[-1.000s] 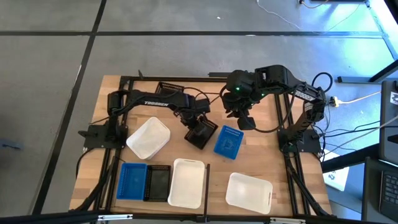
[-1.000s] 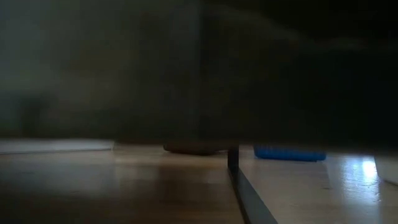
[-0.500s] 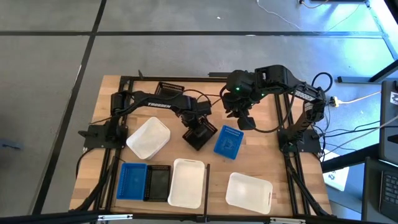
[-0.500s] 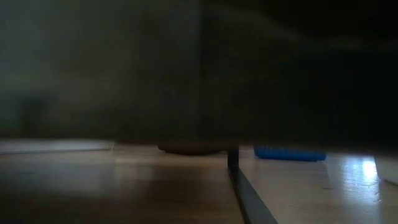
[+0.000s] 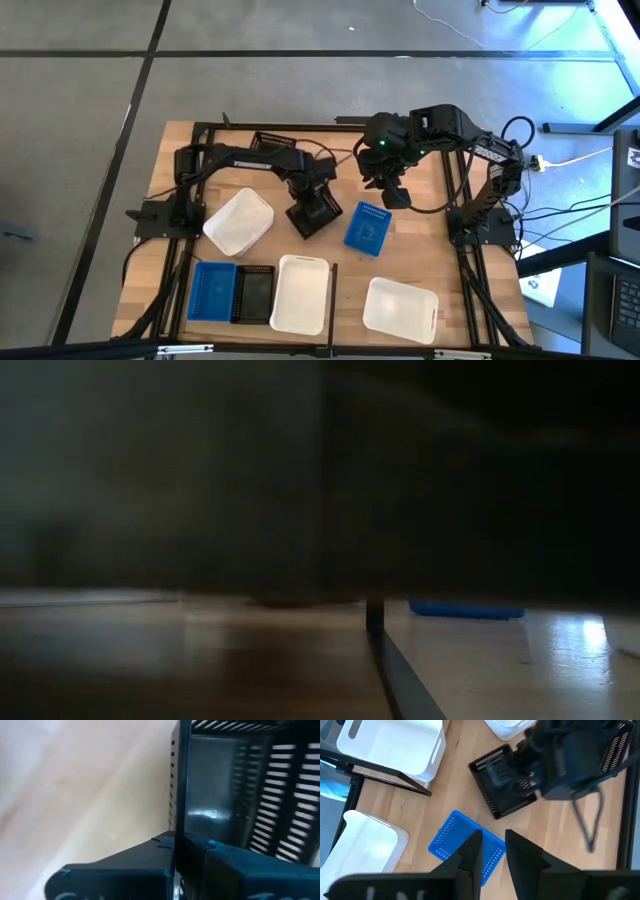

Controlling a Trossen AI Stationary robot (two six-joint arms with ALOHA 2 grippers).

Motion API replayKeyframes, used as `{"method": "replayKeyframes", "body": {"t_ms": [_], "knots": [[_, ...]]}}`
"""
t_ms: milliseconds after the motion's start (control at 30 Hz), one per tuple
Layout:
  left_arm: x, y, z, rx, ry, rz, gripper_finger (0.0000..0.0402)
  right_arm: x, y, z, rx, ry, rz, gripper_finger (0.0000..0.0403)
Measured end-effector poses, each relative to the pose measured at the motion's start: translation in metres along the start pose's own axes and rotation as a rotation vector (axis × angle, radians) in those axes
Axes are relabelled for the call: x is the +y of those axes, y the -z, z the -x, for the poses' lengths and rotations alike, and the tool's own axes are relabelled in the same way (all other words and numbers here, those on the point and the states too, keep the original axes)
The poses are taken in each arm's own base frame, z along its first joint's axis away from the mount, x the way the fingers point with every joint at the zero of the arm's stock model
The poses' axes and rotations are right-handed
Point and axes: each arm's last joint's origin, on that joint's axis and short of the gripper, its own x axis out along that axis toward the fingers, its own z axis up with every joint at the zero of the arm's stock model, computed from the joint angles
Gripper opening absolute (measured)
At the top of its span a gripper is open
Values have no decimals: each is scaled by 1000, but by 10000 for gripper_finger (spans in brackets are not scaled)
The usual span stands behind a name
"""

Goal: Stack baskets on shelf by color
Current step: Stack the bottom black bin on top of the black bin on the shelf

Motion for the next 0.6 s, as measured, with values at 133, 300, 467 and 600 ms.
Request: {"method": "replayKeyframes", "body": {"t_ms": [133,300,467,600], "knots": [[16,5,26,8,-44,58,1,0,0,0,0,0,-28,81],[32,19,67,14,-54,141,1,-1,0,0,4,39,18,81],[38,53,113,76,-69,302,1,-6,1,1,45,200,28,81],[32,84,147,74,-27,412,1,-8,1,1,69,290,29,81]]}}
